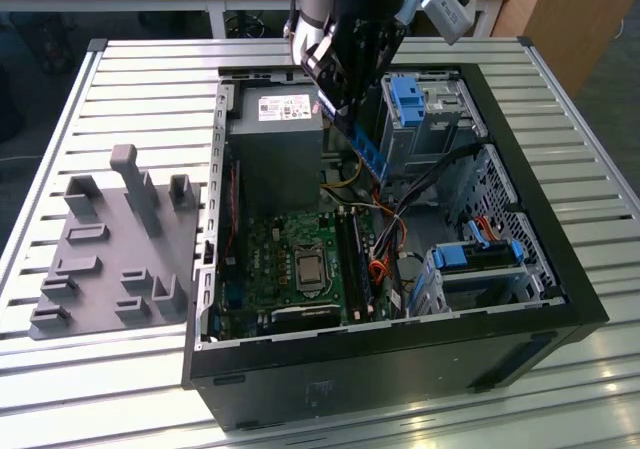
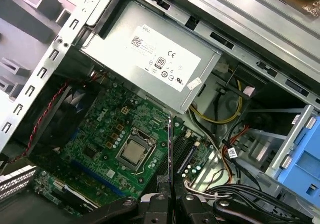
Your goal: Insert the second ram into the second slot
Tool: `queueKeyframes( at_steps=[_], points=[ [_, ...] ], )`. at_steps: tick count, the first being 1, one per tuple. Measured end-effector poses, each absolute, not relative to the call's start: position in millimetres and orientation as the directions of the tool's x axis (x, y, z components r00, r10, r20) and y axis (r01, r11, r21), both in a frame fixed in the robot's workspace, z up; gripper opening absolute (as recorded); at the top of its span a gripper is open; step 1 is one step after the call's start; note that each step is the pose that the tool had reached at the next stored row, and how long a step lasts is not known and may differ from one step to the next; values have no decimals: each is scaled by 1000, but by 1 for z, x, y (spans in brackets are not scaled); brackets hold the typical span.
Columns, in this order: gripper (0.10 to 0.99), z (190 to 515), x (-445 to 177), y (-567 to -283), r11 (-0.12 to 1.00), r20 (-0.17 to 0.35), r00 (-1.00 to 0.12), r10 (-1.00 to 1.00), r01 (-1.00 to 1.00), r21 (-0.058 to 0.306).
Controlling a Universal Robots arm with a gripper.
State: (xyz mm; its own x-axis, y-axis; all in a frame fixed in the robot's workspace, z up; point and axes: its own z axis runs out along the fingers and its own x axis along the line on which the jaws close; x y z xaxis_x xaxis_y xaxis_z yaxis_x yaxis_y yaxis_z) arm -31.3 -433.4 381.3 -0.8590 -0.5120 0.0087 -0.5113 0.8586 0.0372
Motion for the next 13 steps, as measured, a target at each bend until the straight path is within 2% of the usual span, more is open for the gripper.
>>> queueKeyframes(
  at_steps=[13],
  points=[
    [137,381,-31,-433,893,9,-894,-449,-448,37]
  ],
)
